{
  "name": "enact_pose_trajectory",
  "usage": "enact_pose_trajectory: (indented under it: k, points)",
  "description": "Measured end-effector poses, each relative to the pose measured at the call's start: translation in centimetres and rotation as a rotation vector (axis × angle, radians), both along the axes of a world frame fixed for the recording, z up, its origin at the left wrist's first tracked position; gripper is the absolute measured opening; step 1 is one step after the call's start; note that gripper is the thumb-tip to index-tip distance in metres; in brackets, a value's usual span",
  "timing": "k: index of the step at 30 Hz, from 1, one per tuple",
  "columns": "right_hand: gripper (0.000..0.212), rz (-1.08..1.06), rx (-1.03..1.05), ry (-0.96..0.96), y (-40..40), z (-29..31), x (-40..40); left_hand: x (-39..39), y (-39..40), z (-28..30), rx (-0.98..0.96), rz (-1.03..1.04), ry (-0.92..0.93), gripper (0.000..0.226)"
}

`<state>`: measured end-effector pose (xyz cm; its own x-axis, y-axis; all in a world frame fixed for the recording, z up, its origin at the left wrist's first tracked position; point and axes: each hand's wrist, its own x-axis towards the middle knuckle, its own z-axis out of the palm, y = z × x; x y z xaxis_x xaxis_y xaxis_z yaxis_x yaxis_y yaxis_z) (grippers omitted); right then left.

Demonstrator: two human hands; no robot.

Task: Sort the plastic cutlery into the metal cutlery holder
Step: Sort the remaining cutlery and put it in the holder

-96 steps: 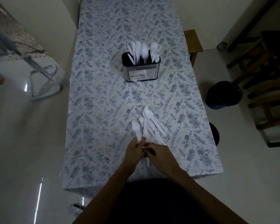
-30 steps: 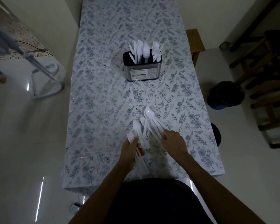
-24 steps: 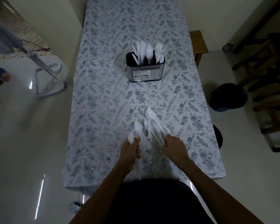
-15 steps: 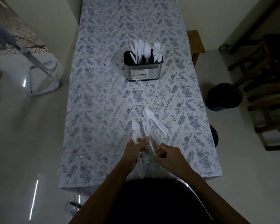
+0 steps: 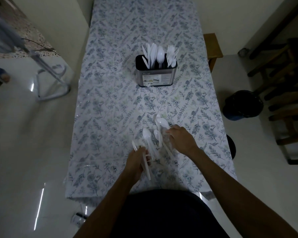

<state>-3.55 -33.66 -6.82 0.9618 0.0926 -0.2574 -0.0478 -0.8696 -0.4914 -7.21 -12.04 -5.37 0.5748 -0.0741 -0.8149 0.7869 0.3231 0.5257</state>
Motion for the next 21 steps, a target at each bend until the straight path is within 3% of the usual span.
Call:
enact_pose_trajectory:
  k: [6,12,17,21]
  points:
    - [0.017,-0.405,0.21,0.009,-2.6,-0.3,-1.1,0.1,0.2,0.1,-0.034,0.068,0.04,0.013]
    - [0.023,-0.538,0.189,0.131,-3.8,-0.5,-2.4,0.6,-1.4,0.2,0.003,-0.014,0.029,0.014]
    - [0.017,-0.467,0.363,0.082,-0.7,3.3,-2.1,0.9,-2.1,1.2,0.072,-0.144,-0.12,0.011]
    - [0.031,-0.235,0.532,0.253,2.7,7.0,-1.6,1.7,-3.3,2.7,0.115,-0.431,-0.254,0.021]
